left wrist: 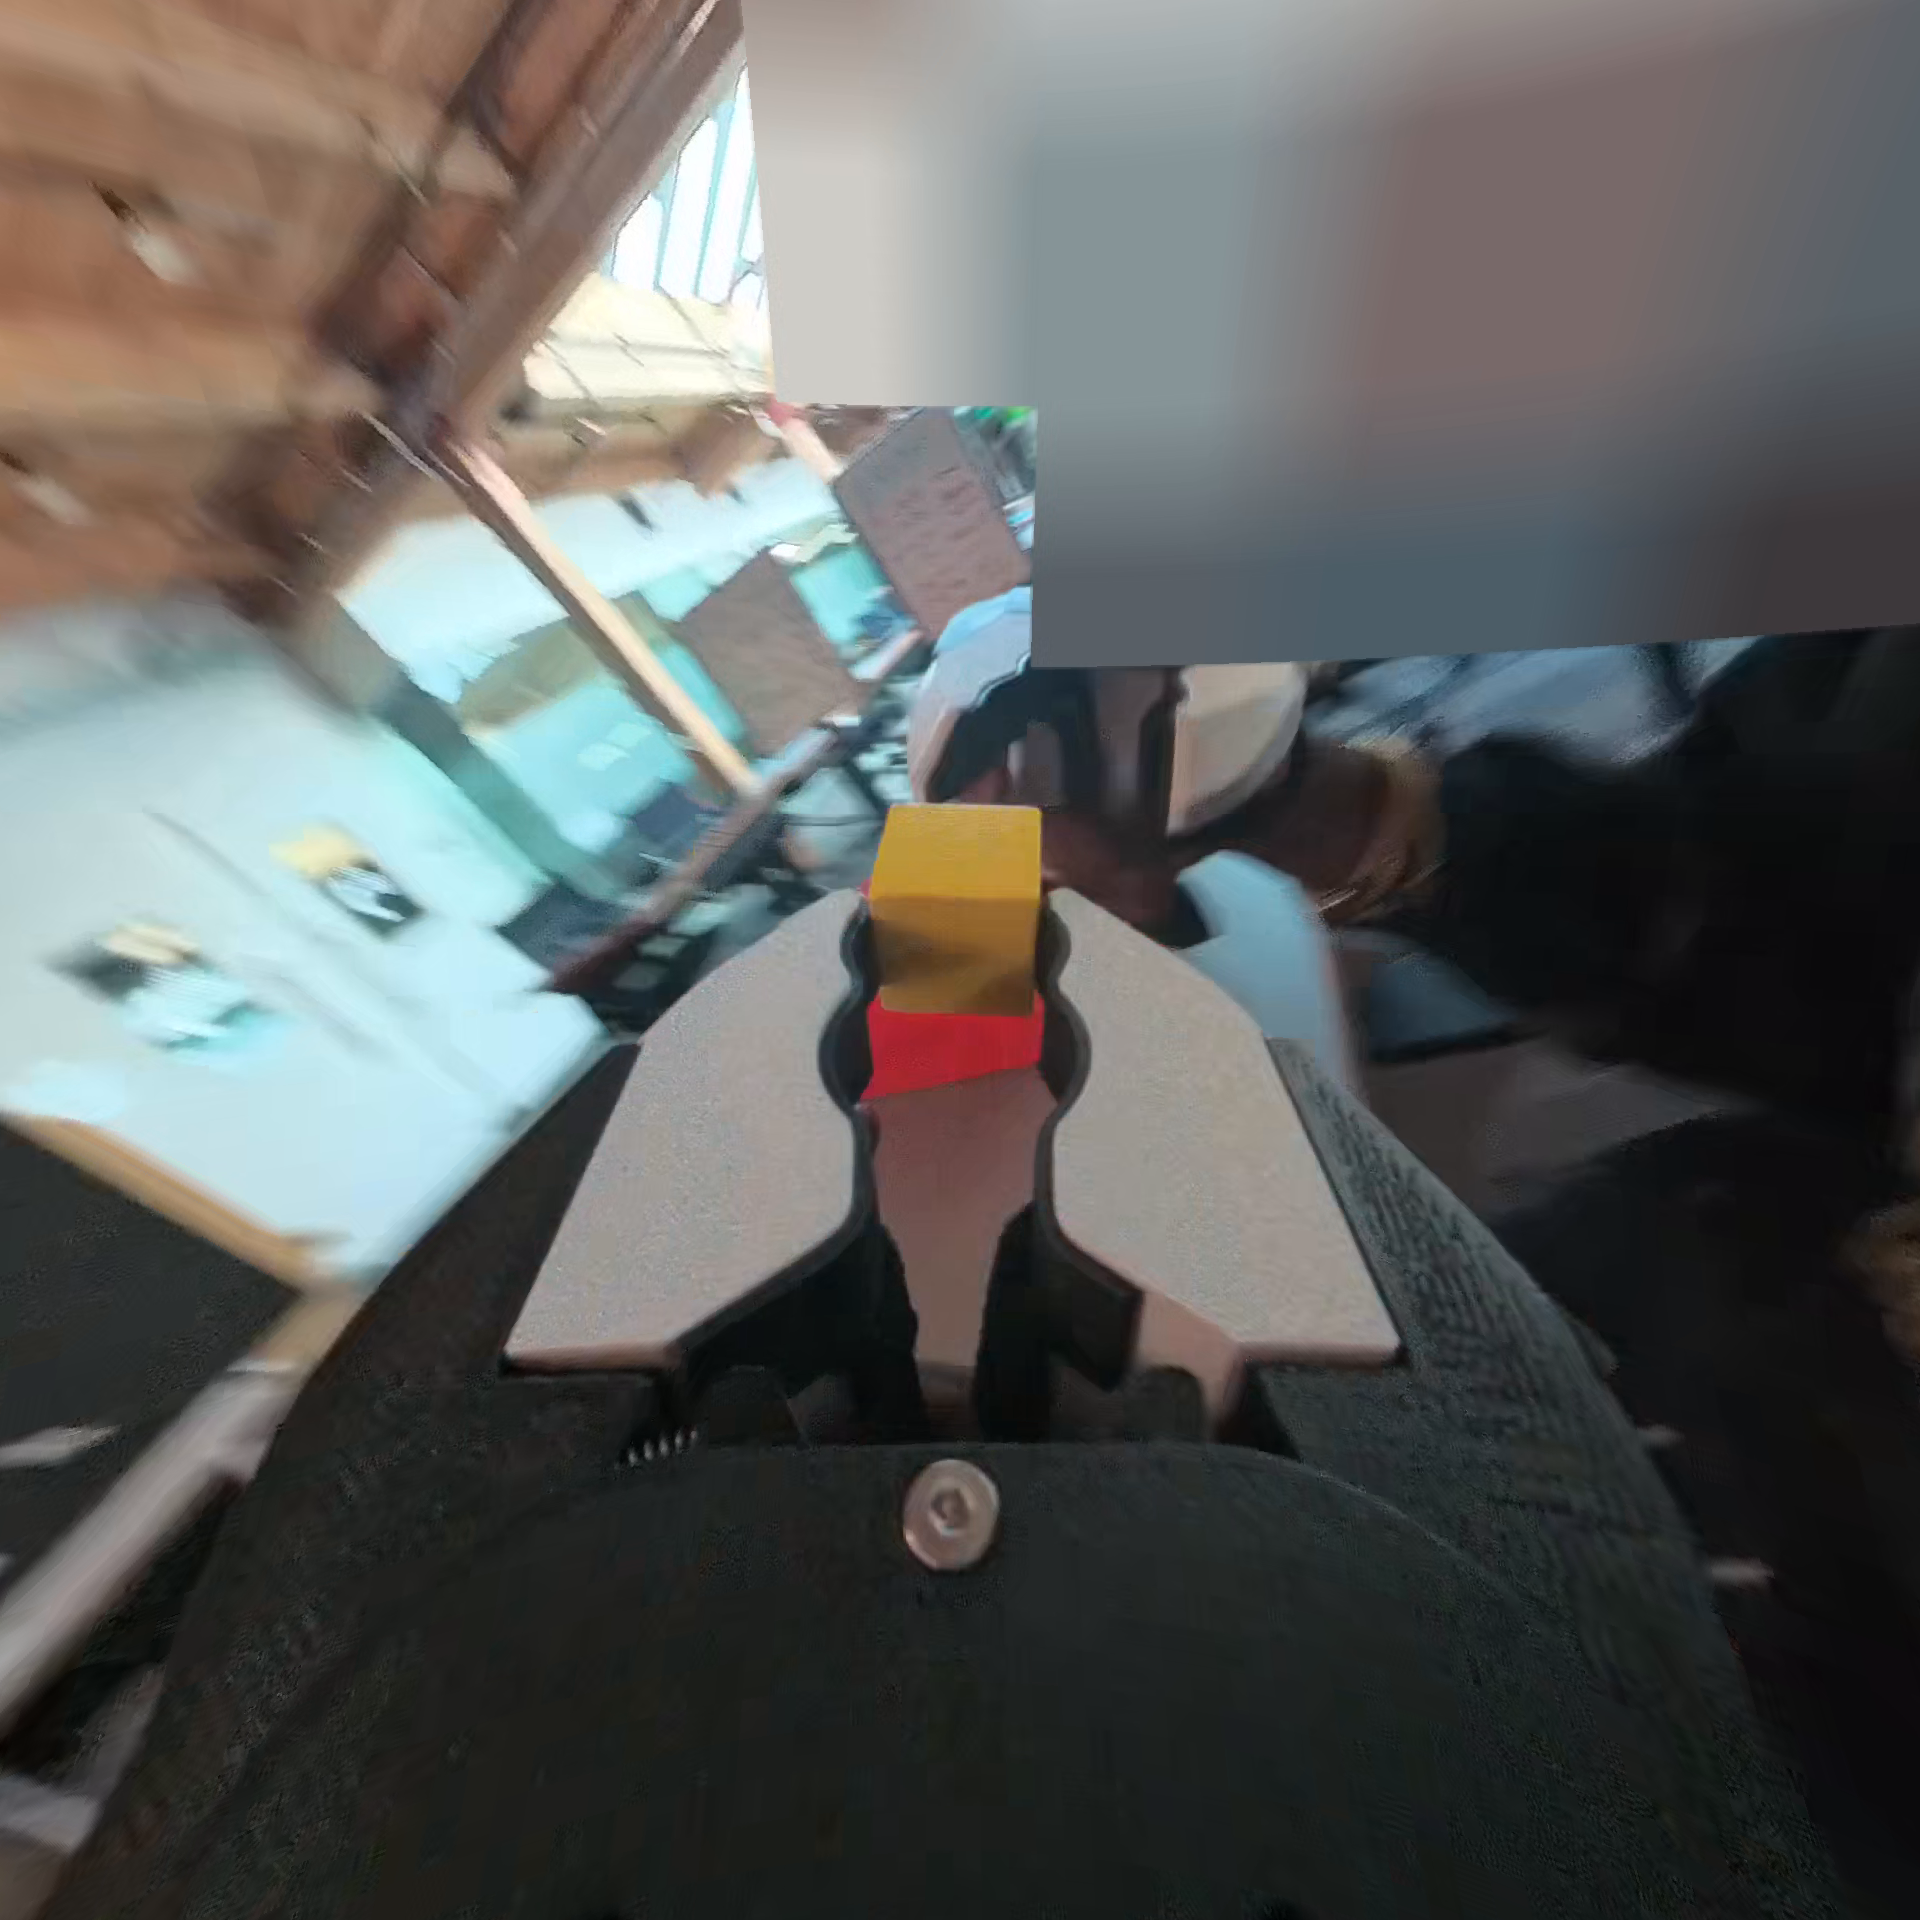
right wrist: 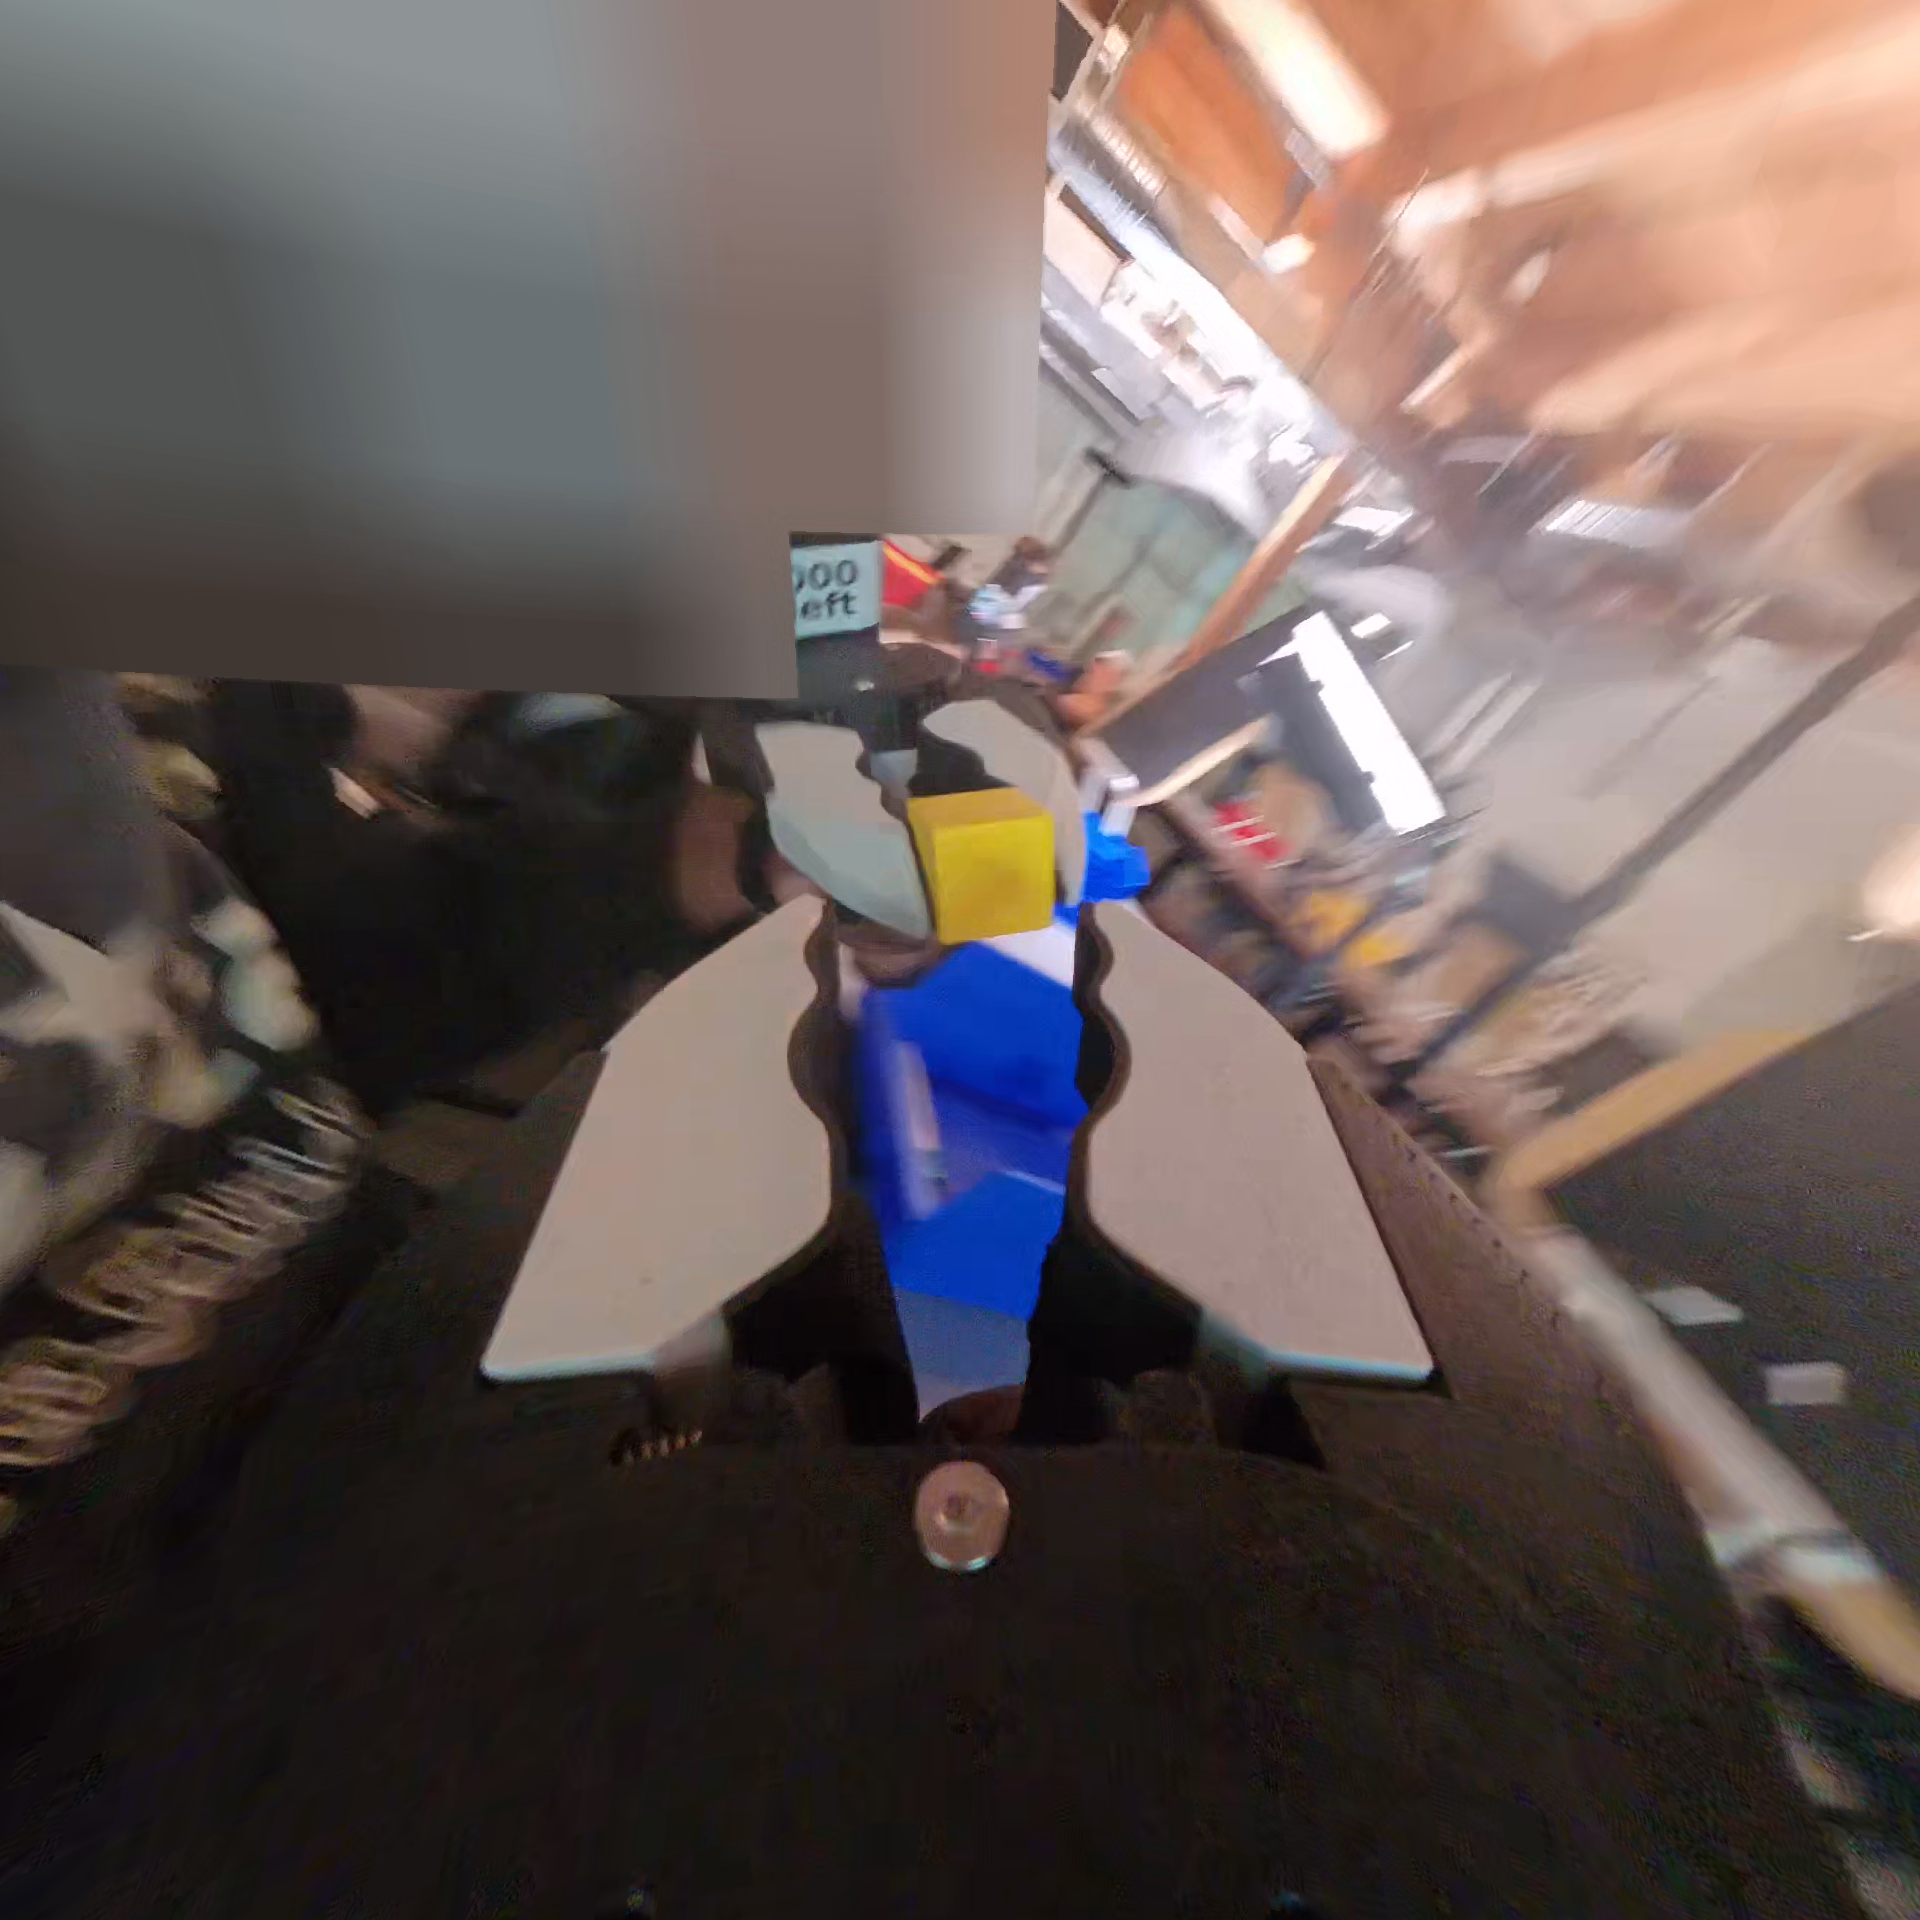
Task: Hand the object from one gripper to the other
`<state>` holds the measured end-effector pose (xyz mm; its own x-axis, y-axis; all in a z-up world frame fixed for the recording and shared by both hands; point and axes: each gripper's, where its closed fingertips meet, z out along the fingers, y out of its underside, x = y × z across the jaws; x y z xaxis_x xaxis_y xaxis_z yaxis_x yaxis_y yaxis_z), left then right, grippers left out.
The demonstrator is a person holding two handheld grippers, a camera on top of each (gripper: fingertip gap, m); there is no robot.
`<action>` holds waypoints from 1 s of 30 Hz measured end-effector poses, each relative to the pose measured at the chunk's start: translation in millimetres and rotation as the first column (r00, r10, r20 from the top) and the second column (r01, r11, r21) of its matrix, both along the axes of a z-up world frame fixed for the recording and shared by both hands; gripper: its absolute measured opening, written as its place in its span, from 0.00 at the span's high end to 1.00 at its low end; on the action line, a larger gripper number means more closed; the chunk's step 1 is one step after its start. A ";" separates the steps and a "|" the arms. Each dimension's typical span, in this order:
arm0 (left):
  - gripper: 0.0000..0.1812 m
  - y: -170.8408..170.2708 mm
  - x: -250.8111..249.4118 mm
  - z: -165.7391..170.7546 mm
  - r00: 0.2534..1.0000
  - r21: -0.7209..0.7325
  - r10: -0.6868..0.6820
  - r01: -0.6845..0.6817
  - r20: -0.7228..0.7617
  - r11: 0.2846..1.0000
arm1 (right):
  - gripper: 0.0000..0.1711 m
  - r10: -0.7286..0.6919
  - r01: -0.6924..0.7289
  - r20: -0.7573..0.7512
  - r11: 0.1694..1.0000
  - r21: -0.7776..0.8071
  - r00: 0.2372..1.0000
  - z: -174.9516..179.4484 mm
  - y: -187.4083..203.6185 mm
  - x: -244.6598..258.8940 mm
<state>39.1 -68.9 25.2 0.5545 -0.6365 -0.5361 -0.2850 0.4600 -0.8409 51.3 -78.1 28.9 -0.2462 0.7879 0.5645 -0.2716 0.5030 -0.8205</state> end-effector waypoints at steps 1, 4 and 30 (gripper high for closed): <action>0.85 -4.1 3.4 -3.2 0.995 -0.133 -0.081 0.089 0.061 0.987 | 0.75 -0.060 0.069 -0.071 0.989 0.132 0.996 0.3 -0.8 1.6; 0.84 -14.3 12.9 -12.4 0.942 -0.409 -0.249 0.323 0.225 0.853 | 0.75 -0.146 0.252 -0.254 0.853 0.457 0.956 -6.5 -9.1 1.9; 0.84 4.9 14.7 -15.2 0.890 0.593 0.313 -0.062 -0.332 0.803 | 0.83 0.344 -0.049 0.384 0.796 -0.603 0.857 -26.1 -6.9 -16.3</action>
